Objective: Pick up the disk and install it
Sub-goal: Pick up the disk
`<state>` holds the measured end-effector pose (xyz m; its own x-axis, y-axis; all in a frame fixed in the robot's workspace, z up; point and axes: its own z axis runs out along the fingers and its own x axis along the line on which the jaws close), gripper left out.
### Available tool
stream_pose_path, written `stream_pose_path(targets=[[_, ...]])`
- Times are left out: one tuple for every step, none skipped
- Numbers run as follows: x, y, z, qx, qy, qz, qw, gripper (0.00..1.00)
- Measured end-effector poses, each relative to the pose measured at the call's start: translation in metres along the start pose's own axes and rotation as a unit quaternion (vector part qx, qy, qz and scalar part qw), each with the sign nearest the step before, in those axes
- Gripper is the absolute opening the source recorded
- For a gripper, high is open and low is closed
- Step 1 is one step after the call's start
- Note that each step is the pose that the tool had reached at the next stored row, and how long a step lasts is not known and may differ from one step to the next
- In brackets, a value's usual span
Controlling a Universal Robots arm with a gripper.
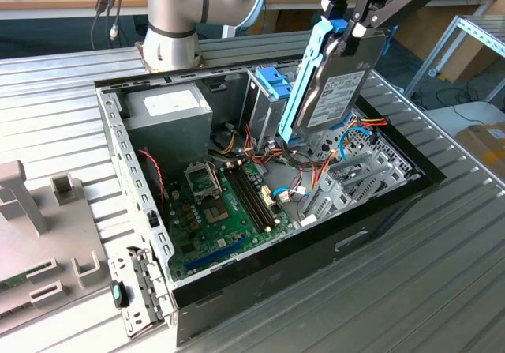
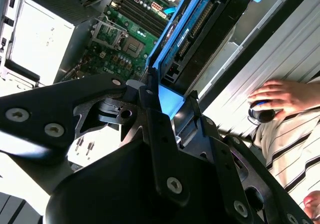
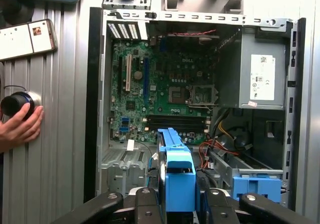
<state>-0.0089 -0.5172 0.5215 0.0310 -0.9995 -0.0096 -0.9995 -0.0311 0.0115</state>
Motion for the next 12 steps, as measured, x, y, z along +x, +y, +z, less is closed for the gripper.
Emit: stream_pose_path(targets=[[0.0,0.0,0.0,0.0,0.0,0.0,1.0,0.36],[0.0001,0.0,0.0,0.0,0.0,0.0,1.0,0.36],[0.0001,0.0,0.0,0.0,0.0,0.0,1.0,0.36],[0.0002,0.0,0.0,0.0,0.0,0.0,1.0,0.36],[0.0002,0.0,0.0,0.0,0.0,0.0,1.0,0.36],[0.0002,0.0,0.0,0.0,0.0,0.0,1.0,0.36],[0.0002,0.0,0.0,0.0,0.0,0.0,1.0,0.36],[0.0002,0.0,0.0,0.0,0.0,0.0,1.0,0.36],[0.0002,0.0,0.0,0.0,0.0,0.0,1.0,0.36],[0.0003,0.0,0.0,0.0,0.0,0.0,1.0,0.36],[0.0003,0.0,0.0,0.0,0.0,0.0,1.0,0.36],[0.0003,-0.0004,0.0,0.0,0.0,0.0,1.0,0.36]])
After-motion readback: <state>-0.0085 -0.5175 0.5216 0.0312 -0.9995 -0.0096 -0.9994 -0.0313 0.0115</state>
